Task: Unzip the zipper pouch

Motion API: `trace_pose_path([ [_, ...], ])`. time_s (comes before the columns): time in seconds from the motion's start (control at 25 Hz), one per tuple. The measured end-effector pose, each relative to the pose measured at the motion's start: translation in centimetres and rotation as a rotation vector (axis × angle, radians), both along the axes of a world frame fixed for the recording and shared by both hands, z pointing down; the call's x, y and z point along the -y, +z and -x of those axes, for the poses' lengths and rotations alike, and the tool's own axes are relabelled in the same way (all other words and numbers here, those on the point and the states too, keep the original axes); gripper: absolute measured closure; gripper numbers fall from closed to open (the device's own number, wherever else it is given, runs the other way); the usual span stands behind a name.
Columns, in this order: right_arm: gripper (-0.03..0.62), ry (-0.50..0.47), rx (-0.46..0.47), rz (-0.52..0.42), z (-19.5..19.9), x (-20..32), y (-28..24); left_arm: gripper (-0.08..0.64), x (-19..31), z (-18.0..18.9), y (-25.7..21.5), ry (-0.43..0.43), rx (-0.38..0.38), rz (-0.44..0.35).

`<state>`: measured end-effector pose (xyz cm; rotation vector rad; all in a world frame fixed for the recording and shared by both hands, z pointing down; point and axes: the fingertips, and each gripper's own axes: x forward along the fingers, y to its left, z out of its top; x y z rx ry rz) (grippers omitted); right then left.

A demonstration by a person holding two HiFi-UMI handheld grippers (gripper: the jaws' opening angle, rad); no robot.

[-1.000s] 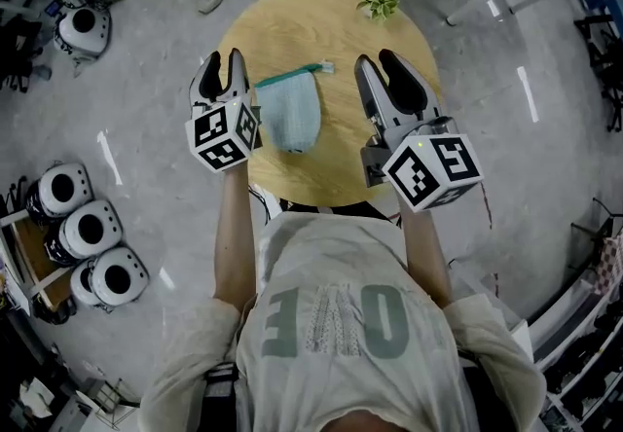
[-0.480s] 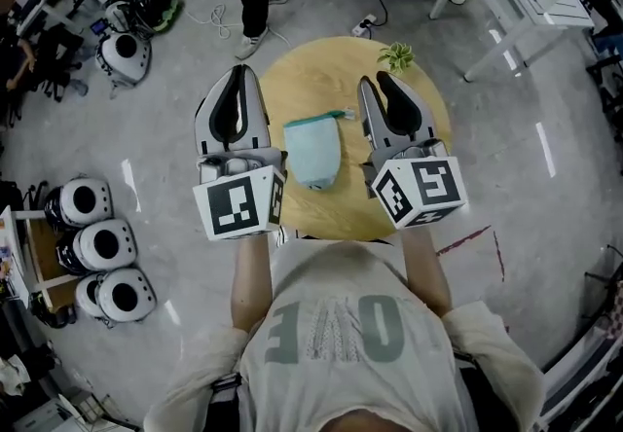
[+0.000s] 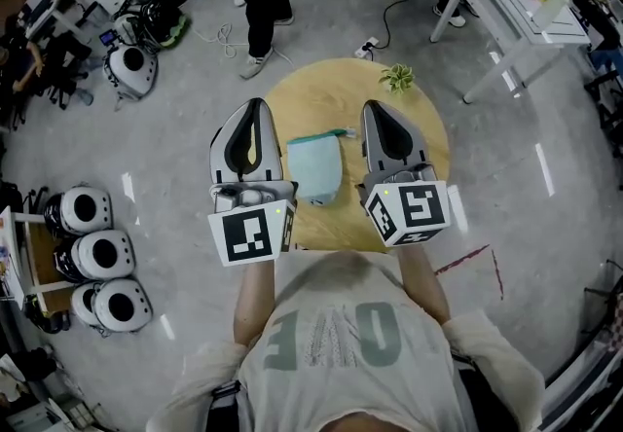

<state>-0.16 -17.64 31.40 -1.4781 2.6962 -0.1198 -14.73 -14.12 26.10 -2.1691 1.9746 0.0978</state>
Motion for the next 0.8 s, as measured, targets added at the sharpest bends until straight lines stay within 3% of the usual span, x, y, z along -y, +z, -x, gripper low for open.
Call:
trace_pose_path([
  [0.8,0.563,-0.003,-0.015,0.005,-0.37,0.29,0.49,0.531,-0.02,0.45,-0.20,-0.020,-0.017,-0.015],
])
